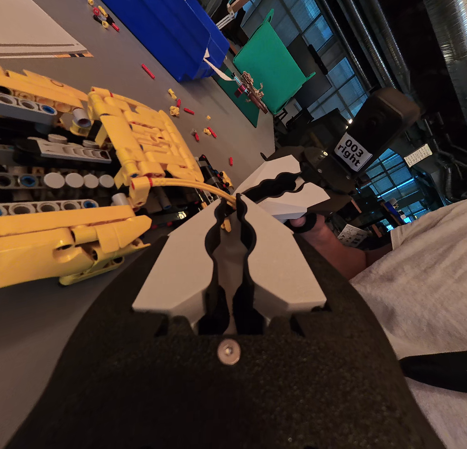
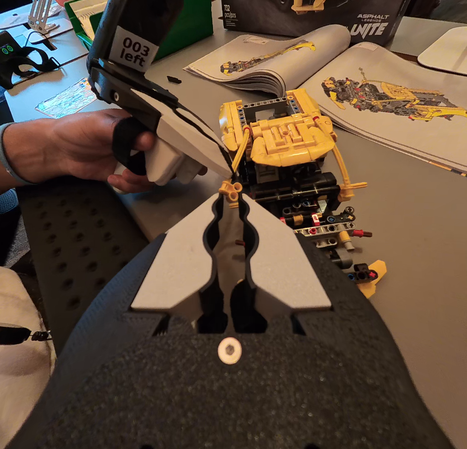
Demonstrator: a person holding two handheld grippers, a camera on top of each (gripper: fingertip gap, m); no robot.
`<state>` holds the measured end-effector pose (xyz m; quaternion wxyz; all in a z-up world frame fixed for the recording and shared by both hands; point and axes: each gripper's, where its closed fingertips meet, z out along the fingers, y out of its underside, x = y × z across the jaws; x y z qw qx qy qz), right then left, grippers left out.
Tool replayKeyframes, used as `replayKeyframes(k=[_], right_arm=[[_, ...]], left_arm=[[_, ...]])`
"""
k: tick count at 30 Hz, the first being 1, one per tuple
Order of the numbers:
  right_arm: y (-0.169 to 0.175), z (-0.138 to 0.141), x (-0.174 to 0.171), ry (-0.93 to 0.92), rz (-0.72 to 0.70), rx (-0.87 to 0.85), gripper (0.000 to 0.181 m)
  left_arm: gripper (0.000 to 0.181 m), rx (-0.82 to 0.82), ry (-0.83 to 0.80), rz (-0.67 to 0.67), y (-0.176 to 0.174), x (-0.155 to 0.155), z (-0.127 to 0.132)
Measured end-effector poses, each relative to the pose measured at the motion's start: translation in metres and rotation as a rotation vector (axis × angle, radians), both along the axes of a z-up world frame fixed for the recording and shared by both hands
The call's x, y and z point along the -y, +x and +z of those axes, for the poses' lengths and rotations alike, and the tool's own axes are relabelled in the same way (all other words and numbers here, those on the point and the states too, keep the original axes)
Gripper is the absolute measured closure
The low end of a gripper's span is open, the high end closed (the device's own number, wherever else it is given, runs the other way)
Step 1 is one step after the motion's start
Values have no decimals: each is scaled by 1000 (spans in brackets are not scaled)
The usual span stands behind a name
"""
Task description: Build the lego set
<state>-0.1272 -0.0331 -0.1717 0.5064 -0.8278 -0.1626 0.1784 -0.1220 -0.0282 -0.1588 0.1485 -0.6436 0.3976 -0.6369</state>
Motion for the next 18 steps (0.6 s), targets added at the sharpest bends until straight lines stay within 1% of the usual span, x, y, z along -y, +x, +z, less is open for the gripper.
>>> replayKeyframes(k=[7, 10, 12, 15, 18], right_arm=[[1, 0, 0, -2, -3, -2, 170], [6, 5, -1, 20, -43, 5, 169], [8, 3, -1, 17, -64, 59, 167], [8, 0, 1, 19, -81, 210, 166], [1, -1, -1, 36, -74, 246, 166]], left_arm=[[174, -9, 7, 5, 1, -1, -2], [174, -25, 18, 18, 2, -2, -5], [174, -48, 37, 21, 3, -3, -9], [174, -49, 37, 25, 4, -3, -9], [175, -51, 22, 22, 4, -3, -10]])
